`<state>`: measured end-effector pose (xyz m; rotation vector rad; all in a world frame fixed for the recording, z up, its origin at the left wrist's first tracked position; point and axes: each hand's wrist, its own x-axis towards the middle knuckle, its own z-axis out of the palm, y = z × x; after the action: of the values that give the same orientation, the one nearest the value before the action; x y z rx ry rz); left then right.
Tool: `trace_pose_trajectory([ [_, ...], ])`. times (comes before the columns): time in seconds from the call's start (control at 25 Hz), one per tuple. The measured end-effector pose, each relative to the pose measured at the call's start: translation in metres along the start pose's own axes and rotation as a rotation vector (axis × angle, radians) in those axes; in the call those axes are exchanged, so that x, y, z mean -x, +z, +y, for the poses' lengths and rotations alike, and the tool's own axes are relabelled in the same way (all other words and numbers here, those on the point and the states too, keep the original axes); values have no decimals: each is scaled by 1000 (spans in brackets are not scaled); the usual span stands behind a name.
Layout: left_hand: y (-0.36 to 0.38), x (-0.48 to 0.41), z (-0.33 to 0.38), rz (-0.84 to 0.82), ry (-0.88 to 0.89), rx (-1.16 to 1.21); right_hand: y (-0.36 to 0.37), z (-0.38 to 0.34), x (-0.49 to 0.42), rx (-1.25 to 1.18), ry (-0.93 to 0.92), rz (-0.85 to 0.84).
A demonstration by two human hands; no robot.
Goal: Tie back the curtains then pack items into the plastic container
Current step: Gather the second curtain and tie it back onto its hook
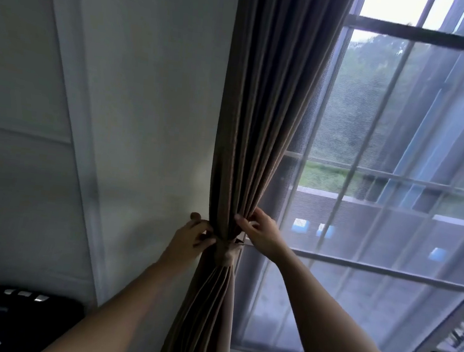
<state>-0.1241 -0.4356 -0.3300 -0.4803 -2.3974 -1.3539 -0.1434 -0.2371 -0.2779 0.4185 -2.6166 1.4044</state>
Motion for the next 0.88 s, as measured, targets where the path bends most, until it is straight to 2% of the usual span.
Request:
trace_pose_trajectory([
  [0.08, -7, 2, -7, 24, -79, -6, -5, -4, 0, 43, -14, 4],
  [0.16, -10, 5, -9, -18, -194, 23, -10, -3, 2, 21, -27, -63],
  [0.24, -14, 6, 1, 13, -215, 125, -14, -1, 7, -176, 5, -155],
  [0.28, -17, 2, 10, 103, -210, 183, -16, -2, 11, -257, 14, -145],
  [0.36, -28, -14, 41, 332, -163, 215, -20, -6, 10, -282, -30, 53],
  [0.4, -33, -24, 59, 364, -120, 206, -23, -11, 6, -250, -72, 147],
  [0.44, -37, -33, 77, 322, -63, 191, -25, -18, 1, -220, -106, 200],
  [0.52, -36, -45, 97, 130, 3, 78, -29, -32, -3, -131, -121, 209],
  [0.56, -34, -46, 99, 91, 21, -7, -29, -35, -2, -90, -110, 211],
  [0.6, -32, -45, 97, 115, 31, -81, -28, -37, 1, -48, -114, 246],
  [0.72, -36, -40, 92, 369, 14, -182, -24, -36, 15, -24, -118, 470],
  [0.76, -37, -37, 93, 375, 29, -163, -21, -34, 20, -89, -133, 479],
  [0.88, -29, -16, 81, 325, 10, 47, -3, -14, 36, -289, -131, 313],
])
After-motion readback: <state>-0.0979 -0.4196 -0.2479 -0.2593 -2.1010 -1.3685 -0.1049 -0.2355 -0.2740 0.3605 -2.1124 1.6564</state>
